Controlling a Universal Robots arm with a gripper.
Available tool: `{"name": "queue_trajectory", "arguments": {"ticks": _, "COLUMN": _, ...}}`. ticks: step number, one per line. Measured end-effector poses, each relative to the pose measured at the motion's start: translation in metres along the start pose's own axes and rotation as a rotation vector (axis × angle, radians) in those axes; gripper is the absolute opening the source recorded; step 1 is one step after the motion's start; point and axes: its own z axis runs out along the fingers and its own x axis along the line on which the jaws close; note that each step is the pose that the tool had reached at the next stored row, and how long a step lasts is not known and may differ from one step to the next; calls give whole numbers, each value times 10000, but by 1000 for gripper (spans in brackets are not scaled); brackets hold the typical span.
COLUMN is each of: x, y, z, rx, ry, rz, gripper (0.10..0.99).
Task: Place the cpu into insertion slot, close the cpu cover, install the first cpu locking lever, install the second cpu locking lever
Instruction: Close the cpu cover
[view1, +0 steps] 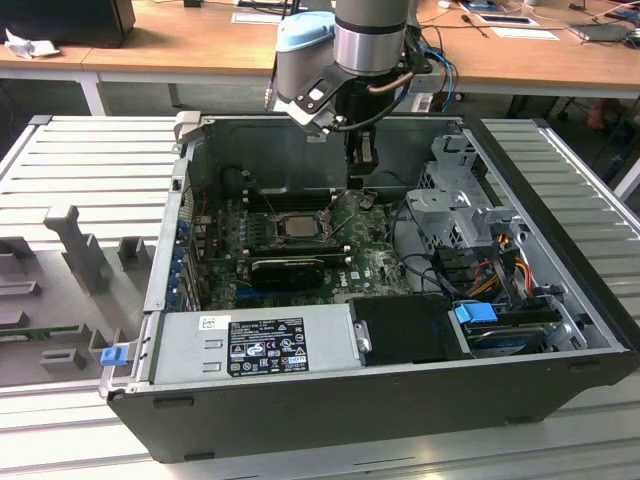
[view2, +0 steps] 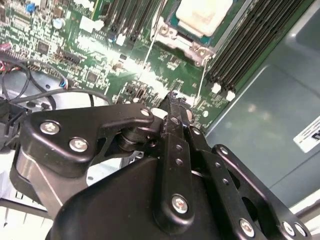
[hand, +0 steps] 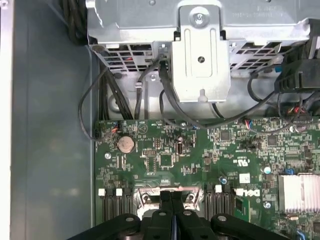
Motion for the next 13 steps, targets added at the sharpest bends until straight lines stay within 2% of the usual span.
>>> {"name": "queue_trajectory", "arguments": {"ticks": 6, "x": 4, "y": 151, "z": 25, "rx": 35, "ry": 1, "rz": 1, "gripper": 106}}
{"name": "queue_trajectory", "arguments": {"ticks": 9, "x": 3, "y": 206, "z": 128, "rx": 56, "ry": -1, "rz": -14, "gripper": 106}}
{"name": "queue_trajectory", "arguments": {"ticks": 13, "x": 3, "y": 215, "z": 216, "rx": 57, "ry": 3, "rz": -53, "gripper": 106}}
